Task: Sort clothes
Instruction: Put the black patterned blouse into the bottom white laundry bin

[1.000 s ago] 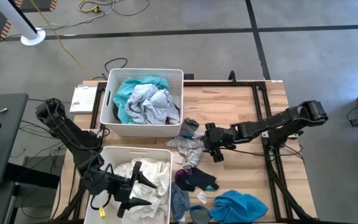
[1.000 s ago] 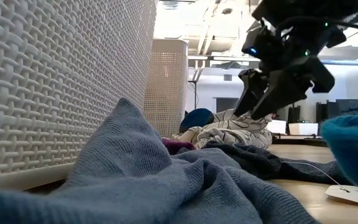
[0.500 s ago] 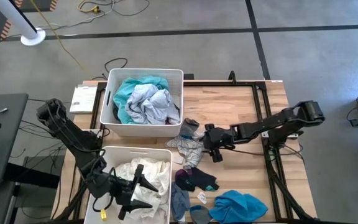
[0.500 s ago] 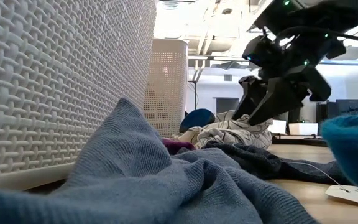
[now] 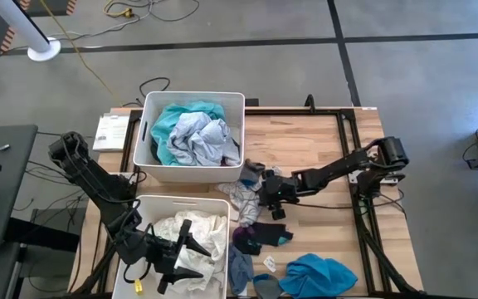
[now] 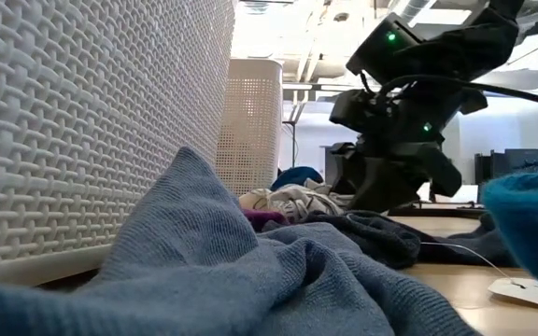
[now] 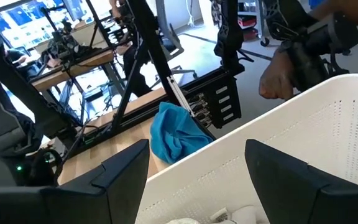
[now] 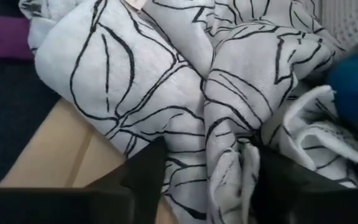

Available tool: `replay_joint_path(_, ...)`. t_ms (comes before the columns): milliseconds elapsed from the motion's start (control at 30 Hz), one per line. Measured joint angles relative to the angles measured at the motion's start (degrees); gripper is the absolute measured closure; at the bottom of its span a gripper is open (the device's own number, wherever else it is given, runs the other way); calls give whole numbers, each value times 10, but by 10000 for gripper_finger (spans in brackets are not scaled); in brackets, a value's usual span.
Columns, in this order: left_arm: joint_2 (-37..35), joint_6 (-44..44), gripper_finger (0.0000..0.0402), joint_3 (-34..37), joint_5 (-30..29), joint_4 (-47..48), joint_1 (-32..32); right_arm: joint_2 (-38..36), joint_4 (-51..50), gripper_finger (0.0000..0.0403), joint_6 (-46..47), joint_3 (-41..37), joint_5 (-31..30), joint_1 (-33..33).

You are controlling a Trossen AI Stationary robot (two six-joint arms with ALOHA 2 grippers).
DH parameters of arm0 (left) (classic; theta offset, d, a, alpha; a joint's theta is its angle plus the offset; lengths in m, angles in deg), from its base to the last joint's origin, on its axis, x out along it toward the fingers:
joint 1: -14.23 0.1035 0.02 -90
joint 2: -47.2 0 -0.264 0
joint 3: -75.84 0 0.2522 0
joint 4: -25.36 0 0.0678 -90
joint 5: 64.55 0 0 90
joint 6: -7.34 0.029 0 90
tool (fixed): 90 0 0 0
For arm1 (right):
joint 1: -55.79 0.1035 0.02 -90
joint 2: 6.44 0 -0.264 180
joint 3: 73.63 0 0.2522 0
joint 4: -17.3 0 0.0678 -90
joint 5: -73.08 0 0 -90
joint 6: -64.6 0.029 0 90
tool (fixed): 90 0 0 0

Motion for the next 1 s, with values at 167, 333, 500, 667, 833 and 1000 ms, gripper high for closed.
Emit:
replay_joint_path(167,0,4,141,0,0,0,0,-2,-20,278,6,3,-3,1)
replay_joint_path(333,0,5,141,0,0,0,0,-2,-31,373,22,3,-5,8)
replay_joint_path(500,0,1,141,0,0,0,0,-13,-40,390,35,3,-21,25)
replay_joint_path(667,0,0,141,0,0,0,0,-68,-82,392,40,5,-30,46)
replay_joint_path(833,0,0,141,0,-1,-1,0,-143,-128,394,44,18,-62,69)
replay_joint_path(1000,0,2,141,0,-1,-2,0,-208,-158,396,45,30,-99,98)
